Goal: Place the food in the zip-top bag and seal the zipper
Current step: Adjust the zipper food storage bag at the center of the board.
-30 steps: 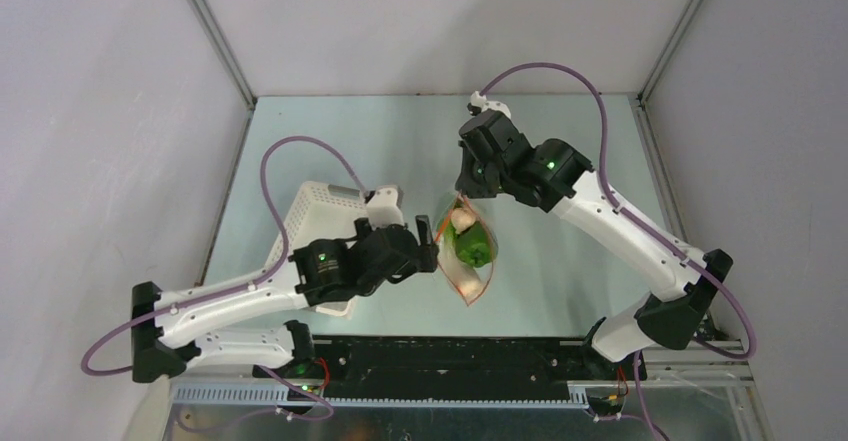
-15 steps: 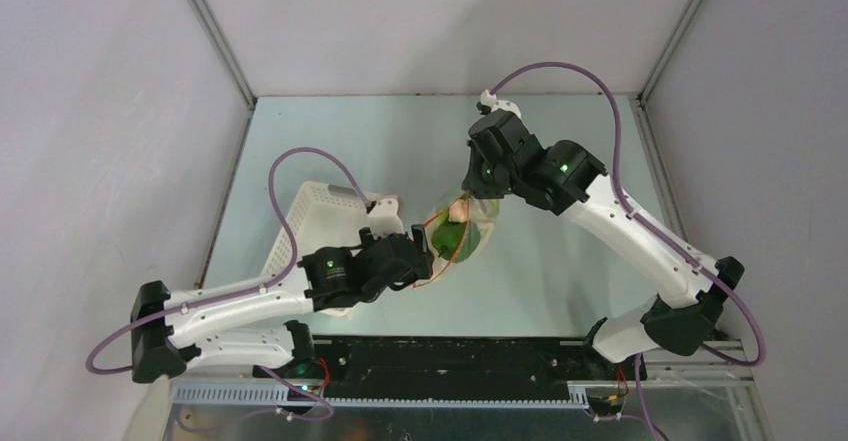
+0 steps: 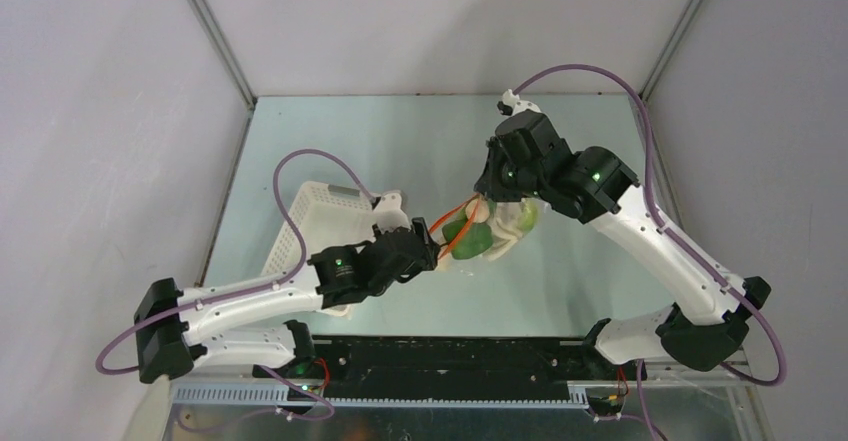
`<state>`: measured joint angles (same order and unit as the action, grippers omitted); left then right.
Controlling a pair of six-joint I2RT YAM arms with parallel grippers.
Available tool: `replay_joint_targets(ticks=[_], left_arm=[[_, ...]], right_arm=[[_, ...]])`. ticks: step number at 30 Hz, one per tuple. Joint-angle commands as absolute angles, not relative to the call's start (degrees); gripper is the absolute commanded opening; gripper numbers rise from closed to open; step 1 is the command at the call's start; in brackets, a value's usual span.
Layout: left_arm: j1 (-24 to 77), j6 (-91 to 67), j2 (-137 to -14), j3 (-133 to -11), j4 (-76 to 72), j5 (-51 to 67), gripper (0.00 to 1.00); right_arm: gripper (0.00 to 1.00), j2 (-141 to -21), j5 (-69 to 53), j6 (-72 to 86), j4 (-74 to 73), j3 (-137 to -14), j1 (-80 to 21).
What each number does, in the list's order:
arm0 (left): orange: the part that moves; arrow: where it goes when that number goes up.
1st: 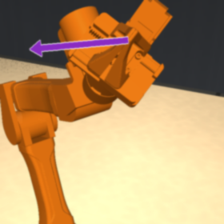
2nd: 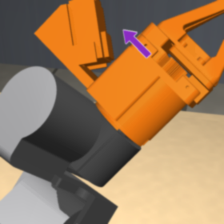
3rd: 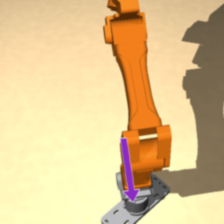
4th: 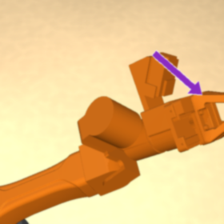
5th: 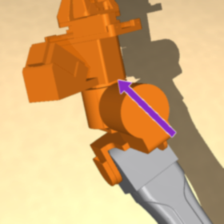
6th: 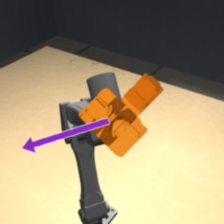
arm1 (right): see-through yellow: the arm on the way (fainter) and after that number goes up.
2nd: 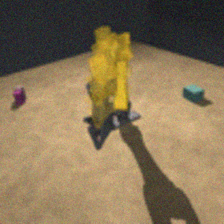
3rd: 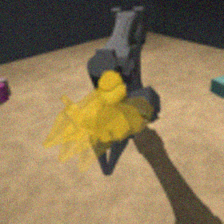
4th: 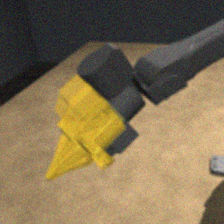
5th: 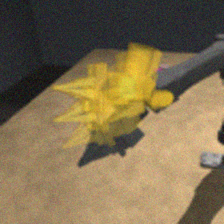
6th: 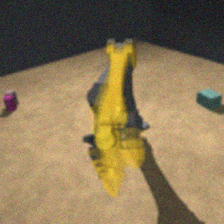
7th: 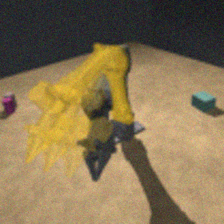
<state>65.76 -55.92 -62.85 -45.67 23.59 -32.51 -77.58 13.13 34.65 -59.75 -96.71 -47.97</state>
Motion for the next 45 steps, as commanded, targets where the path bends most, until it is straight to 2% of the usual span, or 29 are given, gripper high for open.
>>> replay_joint_targets(ticks=[1,5,13,16,22,27,29,30,32,37,45], left_arm=[[63.75,-52.97,-64.51,-46.19,23.54,-31.87,0.61],[63.42,-50.65,-63.54,-45.95,21.76,-31.32,0.71],[63.18,-44.03,-59.52,-40.11,11.64,-24.82,0.85],[62.57,-43.02,-56.49,-36.65,8.03,-23.15,0.83],[62.53,-40.71,-51.88,-33.2,3.02,-20.17,0.72],[62.5,-39.08,-48.96,-29.45,-3.93,-17.69,0.52],[62.52,-38.64,-47.89,-27.88,-6.06,-16.78,0.39],[62.5,-38.52,-47.22,-27.7,-6.59,-16.87,0.23],[62.54,-38.61,-46.52,-27.84,-5.2,-17.76,0.04],[62.54,-39.18,-45.84,-32.44,3.75,-20.04,0.0],[63.58,-46.57,-52.66,-57.09,46.89,-27.05,0.0]], right_arm=[[0.0,-73.99,11.7,33.77,-54.34,-97.57,-47.26],[0.0,-72.3,8.7,33.15,-52.67,-95.63,-46.4],[0.0,-66.58,-9.75,33.22,-43.35,-87.34,-41.66],[0.0,-65.29,-14.2,33.83,-41.18,-85.85,-40.8],[0.0,-64.3,-18.17,34.44,-39.27,-84.06,-39.76],[0.0,-63.15,-23.5,35.26,-36.91,-81.63,-37.99],[0.0,-62.86,-25.16,35.57,-36.01,-80.92,-37.48],[0.0,-62.81,-25.41,35.7,-35.9,-80.77,-37.36],[0.0,-62.54,-25.73,35.66,-36.05,-80.49,-37.22],[0.0,-62.23,-25.33,36.07,-36.51,-79.24,-36.87],[0.0,-61.64,-9.14,31.58,-54.74,-82.14,-35.09]])
